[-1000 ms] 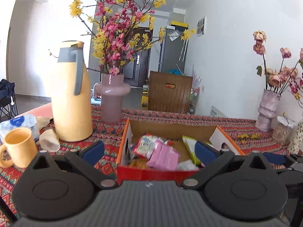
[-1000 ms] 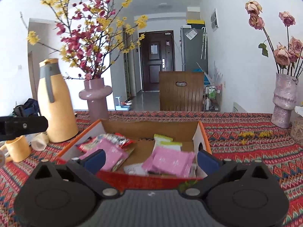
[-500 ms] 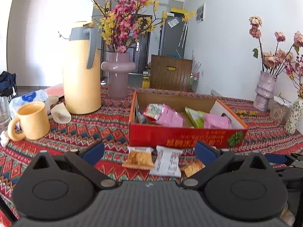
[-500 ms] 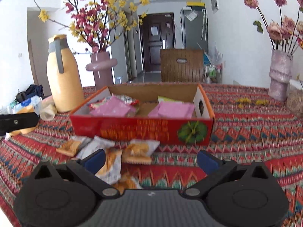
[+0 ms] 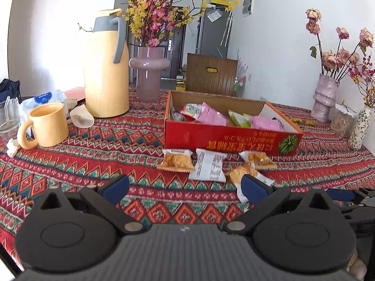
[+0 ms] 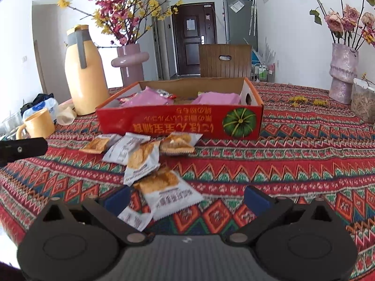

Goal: Organize snacks
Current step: 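Move both open tools back over the remaining packets, then grasp the white wrapper packet with the right tool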

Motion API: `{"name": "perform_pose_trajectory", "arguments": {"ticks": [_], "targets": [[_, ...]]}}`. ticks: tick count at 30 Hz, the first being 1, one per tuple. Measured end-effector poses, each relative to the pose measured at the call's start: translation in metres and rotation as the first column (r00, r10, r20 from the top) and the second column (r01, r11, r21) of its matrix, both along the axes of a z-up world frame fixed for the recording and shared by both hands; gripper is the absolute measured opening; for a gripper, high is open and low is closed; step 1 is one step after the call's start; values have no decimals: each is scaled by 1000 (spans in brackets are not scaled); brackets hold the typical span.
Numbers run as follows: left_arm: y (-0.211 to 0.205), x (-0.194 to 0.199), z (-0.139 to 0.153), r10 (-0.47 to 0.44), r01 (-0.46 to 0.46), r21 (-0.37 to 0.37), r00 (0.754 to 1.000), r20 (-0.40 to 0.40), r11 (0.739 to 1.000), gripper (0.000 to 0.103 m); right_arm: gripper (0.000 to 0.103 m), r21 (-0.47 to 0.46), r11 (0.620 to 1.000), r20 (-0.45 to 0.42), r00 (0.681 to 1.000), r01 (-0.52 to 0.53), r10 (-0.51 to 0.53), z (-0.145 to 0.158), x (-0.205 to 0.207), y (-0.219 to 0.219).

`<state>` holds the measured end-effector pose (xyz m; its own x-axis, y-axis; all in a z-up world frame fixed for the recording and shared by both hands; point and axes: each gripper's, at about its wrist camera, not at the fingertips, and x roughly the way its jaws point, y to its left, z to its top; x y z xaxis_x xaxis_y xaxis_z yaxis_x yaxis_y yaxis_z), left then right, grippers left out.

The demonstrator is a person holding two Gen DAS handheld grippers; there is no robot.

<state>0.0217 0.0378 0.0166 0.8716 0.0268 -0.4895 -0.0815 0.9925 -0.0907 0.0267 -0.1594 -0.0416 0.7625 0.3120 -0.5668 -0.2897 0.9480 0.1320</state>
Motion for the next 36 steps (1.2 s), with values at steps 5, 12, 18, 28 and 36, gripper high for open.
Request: {"name": "perform_pose_trajectory", "arguments": {"ticks": [5, 12, 18, 28, 36], "targets": [[5, -9, -5, 7, -7, -1, 1000, -17, 1000, 103, 103, -25, 998, -16, 998, -53, 53, -6, -9, 20], [20, -18, -8, 29, -30, -18, 999, -20, 999, 103, 103, -52, 996, -43, 997, -69, 67, -7, -4, 52], [31, -22, -9, 33, -33, -41, 999, -16, 999, 103, 101, -82, 996, -87, 996, -43, 36, -15, 5, 68], [34, -23, -12, 30, -31, -60, 999, -21, 998, 103, 63, -71, 996, -27, 998, -59, 57, -22, -11, 66], [30, -22, -14, 25, -26, -58, 999, -29, 998, 103, 49, -51, 996, 8, 998, -67, 67, -21, -22, 55]]}}
